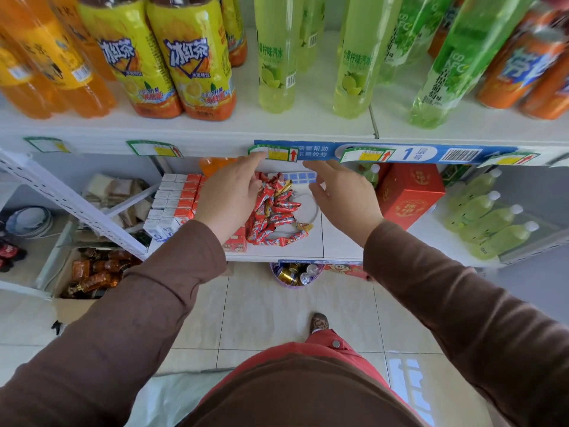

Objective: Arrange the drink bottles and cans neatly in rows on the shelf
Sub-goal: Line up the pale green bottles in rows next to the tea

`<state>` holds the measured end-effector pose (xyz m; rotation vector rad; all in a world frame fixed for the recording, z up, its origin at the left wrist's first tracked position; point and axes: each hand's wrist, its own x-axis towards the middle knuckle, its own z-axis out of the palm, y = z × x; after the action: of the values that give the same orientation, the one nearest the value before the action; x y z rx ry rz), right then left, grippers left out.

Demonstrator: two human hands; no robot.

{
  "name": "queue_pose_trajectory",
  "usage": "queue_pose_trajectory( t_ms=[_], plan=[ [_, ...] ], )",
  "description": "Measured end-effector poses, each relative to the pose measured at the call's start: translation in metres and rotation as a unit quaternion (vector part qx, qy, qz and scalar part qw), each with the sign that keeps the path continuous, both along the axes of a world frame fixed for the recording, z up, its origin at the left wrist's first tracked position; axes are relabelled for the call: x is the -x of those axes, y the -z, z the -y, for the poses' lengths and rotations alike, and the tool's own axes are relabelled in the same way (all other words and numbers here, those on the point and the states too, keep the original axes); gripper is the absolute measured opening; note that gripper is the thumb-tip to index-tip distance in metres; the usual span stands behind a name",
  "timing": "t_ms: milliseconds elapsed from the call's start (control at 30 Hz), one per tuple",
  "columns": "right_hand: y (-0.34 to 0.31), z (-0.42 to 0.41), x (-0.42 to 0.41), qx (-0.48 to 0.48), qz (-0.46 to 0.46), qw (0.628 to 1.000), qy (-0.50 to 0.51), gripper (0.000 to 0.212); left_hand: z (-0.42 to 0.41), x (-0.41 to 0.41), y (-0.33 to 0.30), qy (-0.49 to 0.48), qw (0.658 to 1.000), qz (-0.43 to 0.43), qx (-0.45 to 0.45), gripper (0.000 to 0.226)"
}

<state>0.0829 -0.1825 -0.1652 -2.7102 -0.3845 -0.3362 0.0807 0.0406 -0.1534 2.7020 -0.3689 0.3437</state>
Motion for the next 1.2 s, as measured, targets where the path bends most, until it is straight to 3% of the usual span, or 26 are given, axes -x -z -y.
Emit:
queue_pose_trajectory(
  t_ms=[167, 533, 733, 833, 967, 1133, 1200],
  plan=[
    [-0.038, 0.027, -0.013, -0.116, 0.060, 0.991, 0.000, 0.033, 0.004, -0.018, -0.046, 0.027, 0.993, 0.055, 0.101, 0.037],
    [-0.081, 0.053, -0.068, -0.247, 0.071, 0.962, 0.097, 0.085, 0.022, -0.087, -0.128, 0.041, 0.973, 0.080, 0.211, 0.077],
    [-0.079, 0.057, -0.101, -0.276, 0.005, 0.955, 0.104, 0.099, 0.023, -0.129, -0.163, 0.035, 0.975, 0.019, 0.218, 0.084],
    [-0.077, 0.057, -0.114, -0.298, -0.026, 0.950, 0.094, 0.095, 0.023, -0.144, -0.178, 0.065, 0.972, -0.017, 0.226, 0.076],
    [-0.074, 0.053, -0.121, -0.321, -0.053, 0.943, 0.075, 0.073, 0.020, -0.152, -0.187, 0.082, 0.964, -0.082, 0.238, 0.068],
    [-0.074, 0.047, -0.123, -0.342, -0.047, 0.935, 0.077, 0.068, 0.023, -0.158, -0.195, 0.087, 0.962, -0.132, 0.223, 0.048],
    [-0.075, 0.048, -0.124, -0.359, -0.050, 0.929, 0.076, 0.063, 0.025, -0.161, -0.196, 0.098, 0.962, -0.135, 0.217, 0.054]
  ],
)
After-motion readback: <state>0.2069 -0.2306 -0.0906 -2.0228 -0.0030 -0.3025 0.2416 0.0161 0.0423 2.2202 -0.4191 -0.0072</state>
